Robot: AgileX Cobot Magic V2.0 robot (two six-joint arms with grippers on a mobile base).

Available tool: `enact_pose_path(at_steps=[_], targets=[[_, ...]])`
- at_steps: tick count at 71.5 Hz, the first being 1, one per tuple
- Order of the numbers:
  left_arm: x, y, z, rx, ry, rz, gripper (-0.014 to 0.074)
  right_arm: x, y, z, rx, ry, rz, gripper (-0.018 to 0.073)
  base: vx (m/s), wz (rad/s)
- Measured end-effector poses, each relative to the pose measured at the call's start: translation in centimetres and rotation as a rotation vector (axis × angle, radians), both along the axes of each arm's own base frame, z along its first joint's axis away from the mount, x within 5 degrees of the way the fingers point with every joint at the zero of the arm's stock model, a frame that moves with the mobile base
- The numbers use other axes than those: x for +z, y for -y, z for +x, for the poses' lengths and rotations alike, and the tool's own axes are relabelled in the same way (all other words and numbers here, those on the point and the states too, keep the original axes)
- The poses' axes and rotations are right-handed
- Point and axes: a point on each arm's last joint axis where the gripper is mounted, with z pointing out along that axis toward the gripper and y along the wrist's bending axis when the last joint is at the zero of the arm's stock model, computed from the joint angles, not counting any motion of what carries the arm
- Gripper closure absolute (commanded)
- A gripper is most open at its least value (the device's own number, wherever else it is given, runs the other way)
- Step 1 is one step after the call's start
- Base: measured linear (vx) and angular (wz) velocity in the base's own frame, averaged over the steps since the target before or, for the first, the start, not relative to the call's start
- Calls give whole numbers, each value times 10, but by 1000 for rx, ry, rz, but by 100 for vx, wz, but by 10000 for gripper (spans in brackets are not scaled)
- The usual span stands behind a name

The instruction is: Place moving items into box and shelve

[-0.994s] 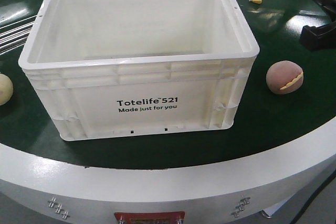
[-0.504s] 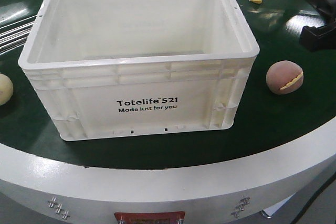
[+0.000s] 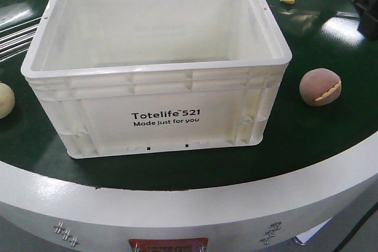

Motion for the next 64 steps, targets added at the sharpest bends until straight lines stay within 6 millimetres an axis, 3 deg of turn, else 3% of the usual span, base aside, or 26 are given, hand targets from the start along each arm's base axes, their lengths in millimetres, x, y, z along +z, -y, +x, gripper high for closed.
enact_pose_path(at_steps=[15,31,48,64], targets=[[0,-23,-7,134,-21,0,8,2,34,-5,-185,0,2,-40,0,0],[-3,-38,2,223,-33,-1,8,-7,37,6,-202,-65,7,-5,0,0],[-16,-44,34,227,-113,-4,8,-14,39,51,-202,-154,26,-5,0,0],[-29,-46,48,227,-174,-7,8,-27,41,102,-204,-233,38,-5,0,0]])
